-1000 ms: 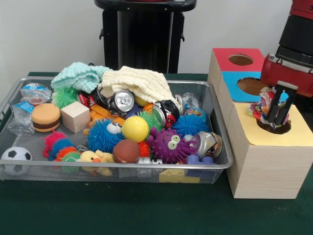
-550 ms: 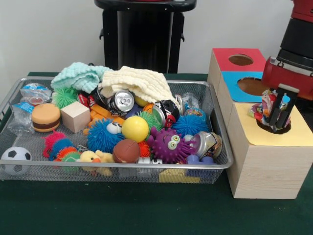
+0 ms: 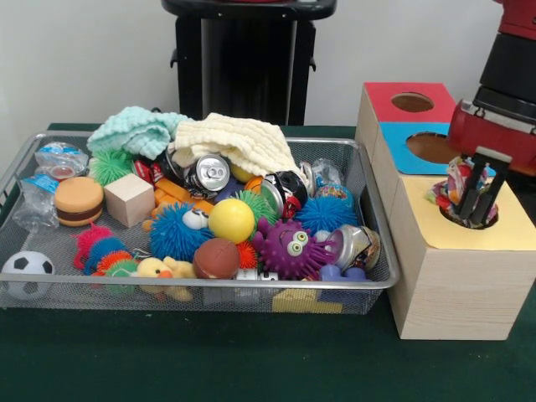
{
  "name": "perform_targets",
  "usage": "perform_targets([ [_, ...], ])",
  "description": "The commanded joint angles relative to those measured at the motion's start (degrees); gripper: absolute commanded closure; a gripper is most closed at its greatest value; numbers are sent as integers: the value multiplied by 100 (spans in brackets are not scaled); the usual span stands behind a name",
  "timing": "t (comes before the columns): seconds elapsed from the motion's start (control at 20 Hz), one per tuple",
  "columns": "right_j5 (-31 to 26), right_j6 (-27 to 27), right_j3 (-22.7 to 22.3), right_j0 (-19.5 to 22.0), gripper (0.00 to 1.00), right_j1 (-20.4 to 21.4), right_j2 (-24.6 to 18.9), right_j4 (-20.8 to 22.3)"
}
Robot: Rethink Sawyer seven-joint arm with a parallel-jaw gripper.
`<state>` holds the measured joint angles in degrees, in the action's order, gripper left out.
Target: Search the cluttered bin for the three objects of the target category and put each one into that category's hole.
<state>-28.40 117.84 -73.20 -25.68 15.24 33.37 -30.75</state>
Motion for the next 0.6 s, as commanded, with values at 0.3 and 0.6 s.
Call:
perform_targets([
  [0.3,-135,1854,253,-17,100,-544,-237,-333],
  [0.6,117,1700,164,30,100,-592,-332,-399],
])
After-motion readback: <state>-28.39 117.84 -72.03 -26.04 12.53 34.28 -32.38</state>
